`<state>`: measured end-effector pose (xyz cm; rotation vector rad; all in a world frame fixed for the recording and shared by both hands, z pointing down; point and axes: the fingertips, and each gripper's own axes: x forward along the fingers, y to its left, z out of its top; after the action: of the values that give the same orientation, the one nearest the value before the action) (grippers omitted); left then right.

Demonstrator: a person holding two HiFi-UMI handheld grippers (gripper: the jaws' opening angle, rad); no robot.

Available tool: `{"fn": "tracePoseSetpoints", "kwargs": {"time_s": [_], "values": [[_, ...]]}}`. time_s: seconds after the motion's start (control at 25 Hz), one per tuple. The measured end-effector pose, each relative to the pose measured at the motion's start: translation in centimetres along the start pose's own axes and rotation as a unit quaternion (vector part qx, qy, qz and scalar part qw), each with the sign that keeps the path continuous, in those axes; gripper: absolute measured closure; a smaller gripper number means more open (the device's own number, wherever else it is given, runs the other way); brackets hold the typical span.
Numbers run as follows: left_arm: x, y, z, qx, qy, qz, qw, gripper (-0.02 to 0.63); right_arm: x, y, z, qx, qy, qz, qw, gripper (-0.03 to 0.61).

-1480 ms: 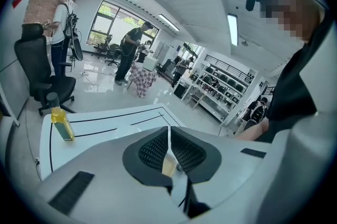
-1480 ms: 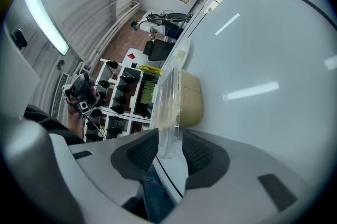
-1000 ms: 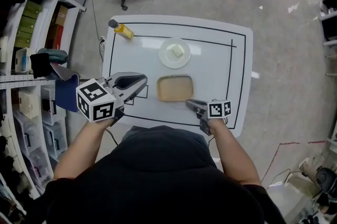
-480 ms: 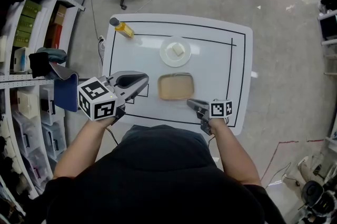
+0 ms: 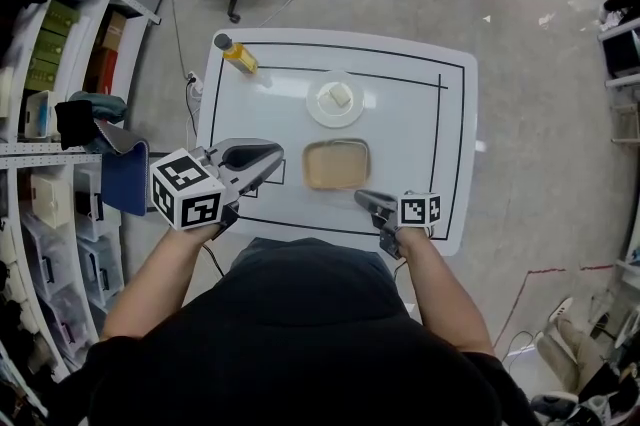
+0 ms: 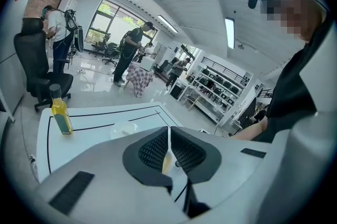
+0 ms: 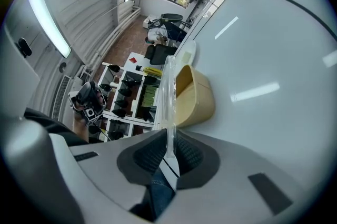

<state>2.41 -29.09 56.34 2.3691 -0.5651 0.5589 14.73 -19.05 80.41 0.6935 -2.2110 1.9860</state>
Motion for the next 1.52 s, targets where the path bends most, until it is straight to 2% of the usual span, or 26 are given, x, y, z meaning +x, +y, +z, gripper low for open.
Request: {"fn": "tracePoseSetpoints", "kwargs": {"time_s": [0.56, 1.12, 1.32, 1.52], "values": [[-3.5, -1.3, -0.6, 0.014, -0.014, -0.013, 0.9997, 0.583, -0.1, 3.0, -1.3, -0.015, -0.028, -0.013, 0.999, 0.534], [-9.2, -2.6, -1.2, 0.028, -0.039, -0.015, 0.9987, 0.583, -0.9, 8.1, -2.1, -0.043, -0.074, -0.022, 0.996, 0.538], [-10.8, -3.0, -1.3, 0.031, -0.05, -0.02, 0.998, 0.583, -1.7, 9.9, -2.0, -0.08, -0.082, -0.045, 0.992, 0.538], [-12.4, -3.3, -1.0, 0.021, -0.067, -0.033, 0.997, 0.583, -3.4, 12.7, -1.0, -0.139, -0.097, -0.074, 0.983, 0.538]]}}
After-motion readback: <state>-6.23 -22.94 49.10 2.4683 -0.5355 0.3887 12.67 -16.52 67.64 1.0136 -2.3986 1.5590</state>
